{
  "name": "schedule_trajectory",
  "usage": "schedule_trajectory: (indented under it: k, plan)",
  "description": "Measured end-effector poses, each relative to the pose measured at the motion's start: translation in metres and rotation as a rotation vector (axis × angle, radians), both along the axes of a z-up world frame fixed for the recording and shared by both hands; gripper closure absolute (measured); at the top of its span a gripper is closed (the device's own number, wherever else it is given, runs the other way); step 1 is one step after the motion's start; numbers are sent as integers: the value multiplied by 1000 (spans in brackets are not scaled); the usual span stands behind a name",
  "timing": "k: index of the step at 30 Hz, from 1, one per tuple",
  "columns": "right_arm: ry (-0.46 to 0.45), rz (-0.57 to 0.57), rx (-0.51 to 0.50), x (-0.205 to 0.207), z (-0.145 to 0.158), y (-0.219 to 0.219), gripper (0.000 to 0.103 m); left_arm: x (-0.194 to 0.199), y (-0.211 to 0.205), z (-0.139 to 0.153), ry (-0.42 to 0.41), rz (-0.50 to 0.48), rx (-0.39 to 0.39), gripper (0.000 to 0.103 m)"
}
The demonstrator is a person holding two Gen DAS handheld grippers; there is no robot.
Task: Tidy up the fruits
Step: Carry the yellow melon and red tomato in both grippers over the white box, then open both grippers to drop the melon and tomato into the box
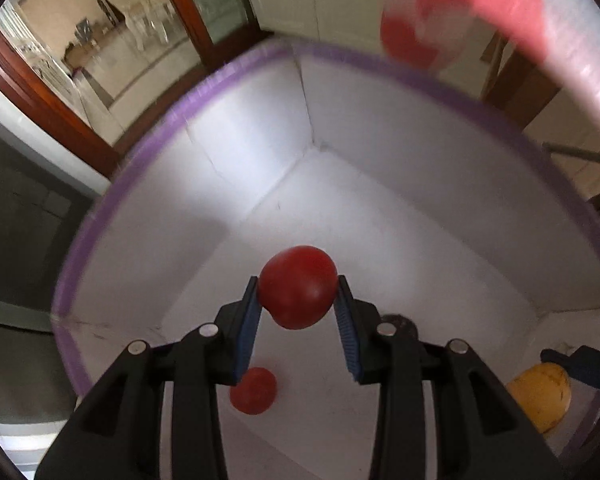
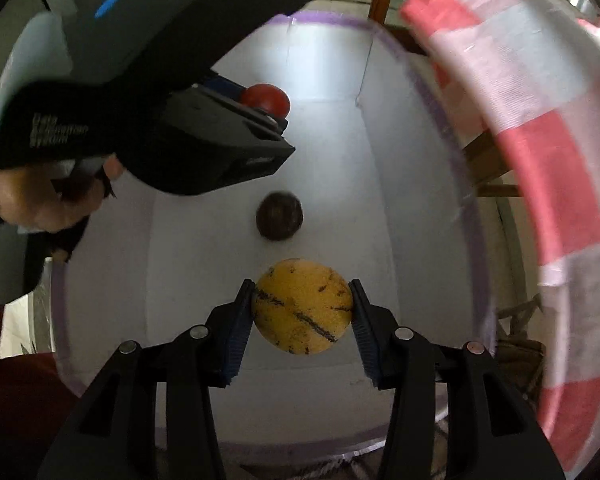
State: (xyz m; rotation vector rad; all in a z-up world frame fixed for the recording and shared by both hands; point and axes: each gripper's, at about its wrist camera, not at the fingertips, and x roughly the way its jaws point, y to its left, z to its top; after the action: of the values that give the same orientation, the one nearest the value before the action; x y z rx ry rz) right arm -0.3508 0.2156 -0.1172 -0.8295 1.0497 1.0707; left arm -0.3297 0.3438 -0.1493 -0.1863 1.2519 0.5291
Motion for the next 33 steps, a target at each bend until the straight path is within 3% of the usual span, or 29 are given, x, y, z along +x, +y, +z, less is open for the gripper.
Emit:
schedule_trajectory:
  k: [4,7,8,10,13,20,24,28,33]
  plan:
    - [15,7,-31,7,-10,3,56,-1,-2,-13,30,-6,-51,64]
    - [23,3,-43,11,-13,1,55,-3,0,-11,19,6,-45,62]
    - [27,1,-47,10,-13,0,55,-3,-4,-10,15,11,-43,59]
    - [24,-3,-41,13,-11,1,52,-5,-5,-7,0,24,-40,43]
    - [27,-18,-5,19,-2,-2,41,-6,-7,0,-19,35,-21,28]
    - [45,-15,61,11,26,-13,38,-10,-11,20,-54,36,42,23]
    - [79,-16,159,21,57,-19,32,-10,-15,57,-171,50,118,22]
    - [55,-28,311,32,110,-43,27,-11,-34,123,-363,63,254,4]
    - [-62,-124,486,57,168,-106,17,19,-79,195,-532,-34,351,2]
